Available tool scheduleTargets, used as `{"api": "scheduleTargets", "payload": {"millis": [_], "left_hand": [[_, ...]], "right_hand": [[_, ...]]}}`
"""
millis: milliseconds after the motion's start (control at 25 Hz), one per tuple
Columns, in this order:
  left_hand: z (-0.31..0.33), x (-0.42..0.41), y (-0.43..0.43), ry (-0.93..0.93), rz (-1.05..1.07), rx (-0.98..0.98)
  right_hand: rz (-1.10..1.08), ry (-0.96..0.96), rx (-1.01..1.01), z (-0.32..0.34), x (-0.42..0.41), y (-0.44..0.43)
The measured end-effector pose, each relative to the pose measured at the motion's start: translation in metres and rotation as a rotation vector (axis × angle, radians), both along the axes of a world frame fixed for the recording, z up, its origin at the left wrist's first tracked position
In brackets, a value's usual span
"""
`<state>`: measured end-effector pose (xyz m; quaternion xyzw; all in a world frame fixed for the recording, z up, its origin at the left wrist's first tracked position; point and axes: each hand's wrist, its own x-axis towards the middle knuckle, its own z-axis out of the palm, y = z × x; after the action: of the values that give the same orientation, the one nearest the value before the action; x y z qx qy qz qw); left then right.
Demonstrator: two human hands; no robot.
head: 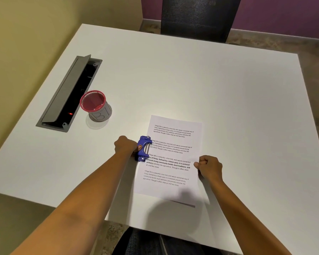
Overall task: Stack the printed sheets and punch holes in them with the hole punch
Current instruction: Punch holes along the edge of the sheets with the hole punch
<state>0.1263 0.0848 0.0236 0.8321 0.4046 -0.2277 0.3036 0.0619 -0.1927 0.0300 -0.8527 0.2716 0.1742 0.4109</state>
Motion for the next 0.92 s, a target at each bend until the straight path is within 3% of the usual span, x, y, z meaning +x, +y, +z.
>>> {"api": "scheduleTargets", "payload": {"millis": [600, 920], "left_hand": [[-0.001, -0.002, 0.0, 0.011, 0.062, -0.125], [0.017, -0.001, -0.008, -0.006, -0.081, -0.023]], "right_hand": [[-0.014, 0.007, 0.022, 0.001, -0.001, -0.001], [0.011, 0.069, 0.048, 0.012, 0.002, -0.001]]}}
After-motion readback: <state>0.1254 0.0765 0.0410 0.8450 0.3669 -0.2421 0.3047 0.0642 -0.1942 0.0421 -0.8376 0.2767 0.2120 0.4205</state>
